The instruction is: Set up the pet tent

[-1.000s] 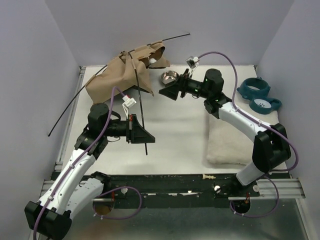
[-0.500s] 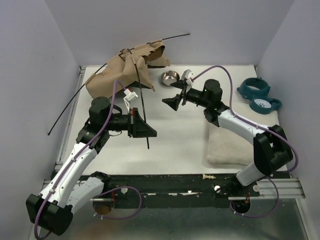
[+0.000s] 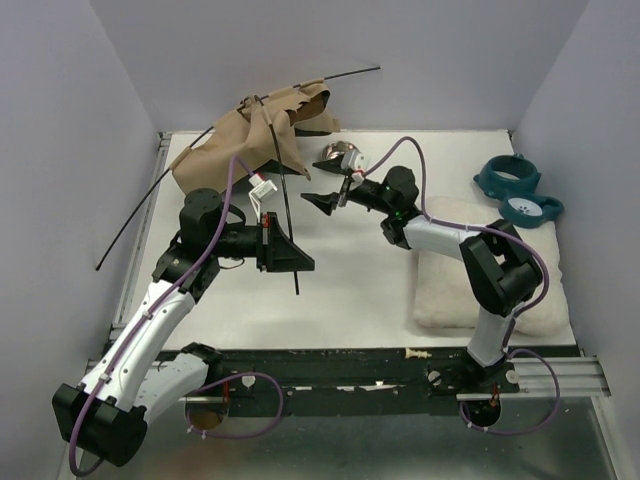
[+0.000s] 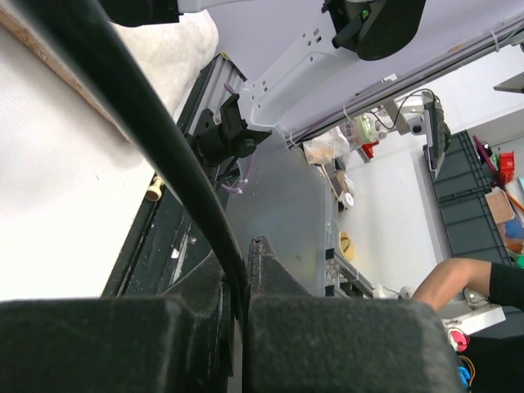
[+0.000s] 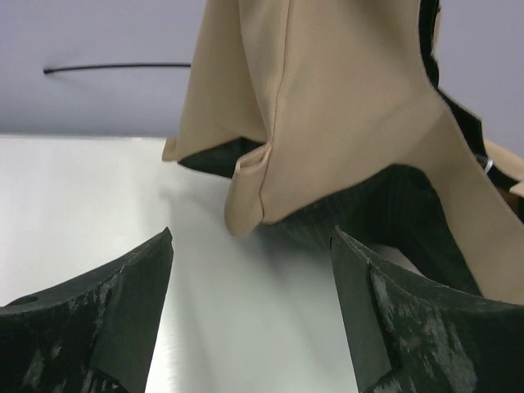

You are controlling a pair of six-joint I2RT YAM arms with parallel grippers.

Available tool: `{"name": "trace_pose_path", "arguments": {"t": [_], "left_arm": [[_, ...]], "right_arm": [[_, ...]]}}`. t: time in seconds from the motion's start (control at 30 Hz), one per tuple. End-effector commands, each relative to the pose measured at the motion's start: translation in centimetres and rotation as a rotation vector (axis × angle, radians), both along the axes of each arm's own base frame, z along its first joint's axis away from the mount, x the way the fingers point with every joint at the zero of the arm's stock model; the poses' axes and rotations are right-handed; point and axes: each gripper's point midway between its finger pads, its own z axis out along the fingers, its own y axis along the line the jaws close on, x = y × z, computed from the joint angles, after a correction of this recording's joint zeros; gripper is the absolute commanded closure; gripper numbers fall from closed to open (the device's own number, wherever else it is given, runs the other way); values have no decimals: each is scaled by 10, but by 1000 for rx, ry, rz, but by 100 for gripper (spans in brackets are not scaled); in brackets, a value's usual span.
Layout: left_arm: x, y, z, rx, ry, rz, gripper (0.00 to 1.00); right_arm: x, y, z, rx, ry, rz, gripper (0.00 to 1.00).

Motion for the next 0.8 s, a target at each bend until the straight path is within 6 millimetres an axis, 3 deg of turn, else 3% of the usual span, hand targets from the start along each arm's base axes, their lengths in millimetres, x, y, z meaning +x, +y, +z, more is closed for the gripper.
{"name": "trace_pose_path", "arguments": {"t": [0.0, 0.23, 0.3, 0.37, 0.47, 0.63, 0.77], "left_arm": [[12, 1, 15, -20, -144, 33, 100], [14, 0, 19, -27, -155, 35, 100], [16, 0, 21, -30, -159, 37, 100], [15, 0, 22, -33, -164, 36, 100], [15, 0, 21, -34, -162, 36, 100], [15, 0, 23, -36, -162, 36, 100], [15, 0, 23, -36, -162, 38, 100]], "right_arm": [[-1, 14, 46, 99, -129, 14, 18], [8, 20, 40, 92, -96, -12, 49], [9, 21, 33, 77, -71, -17, 47], [11, 20, 28, 63, -50, -26, 29], [12, 21, 20, 46, -32, -28, 26], [17, 24, 11, 30, -12, -27, 39], [23, 27, 22, 52, -36, -40, 53]]}}
